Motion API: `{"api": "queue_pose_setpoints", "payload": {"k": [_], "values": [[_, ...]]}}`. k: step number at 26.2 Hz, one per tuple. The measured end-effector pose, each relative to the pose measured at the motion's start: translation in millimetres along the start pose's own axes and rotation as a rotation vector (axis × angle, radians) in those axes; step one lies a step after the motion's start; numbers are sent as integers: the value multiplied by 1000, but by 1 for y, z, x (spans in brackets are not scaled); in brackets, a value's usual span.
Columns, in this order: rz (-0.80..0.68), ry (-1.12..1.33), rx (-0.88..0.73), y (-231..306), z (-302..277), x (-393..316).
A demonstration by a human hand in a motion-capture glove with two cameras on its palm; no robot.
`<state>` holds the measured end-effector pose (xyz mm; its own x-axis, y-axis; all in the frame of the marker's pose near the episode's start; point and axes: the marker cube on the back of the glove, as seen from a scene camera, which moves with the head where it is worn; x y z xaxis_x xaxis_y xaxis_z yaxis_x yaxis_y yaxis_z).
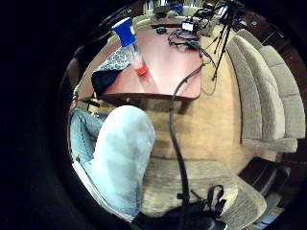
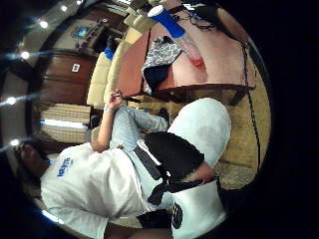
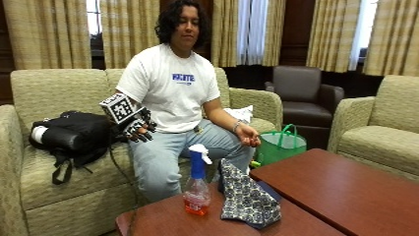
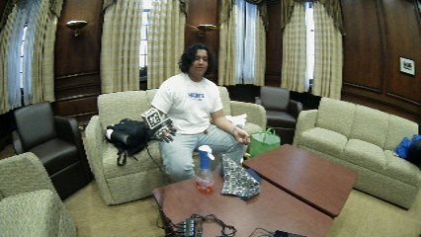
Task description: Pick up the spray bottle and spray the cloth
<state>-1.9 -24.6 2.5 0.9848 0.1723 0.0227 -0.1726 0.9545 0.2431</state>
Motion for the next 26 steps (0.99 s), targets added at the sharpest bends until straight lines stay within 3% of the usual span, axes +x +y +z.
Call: {"api": "queue_pose_setpoints", "payload": {"k": [3,7,16,23,26], "values": [[-32,14,-29,3,-1,2],[-178,30,-206,18,-6,10],[-166,14,-228,5,1,13],[-60,-56,-98,-25,20,7],[1,-106,30,-48,31,4]]}}
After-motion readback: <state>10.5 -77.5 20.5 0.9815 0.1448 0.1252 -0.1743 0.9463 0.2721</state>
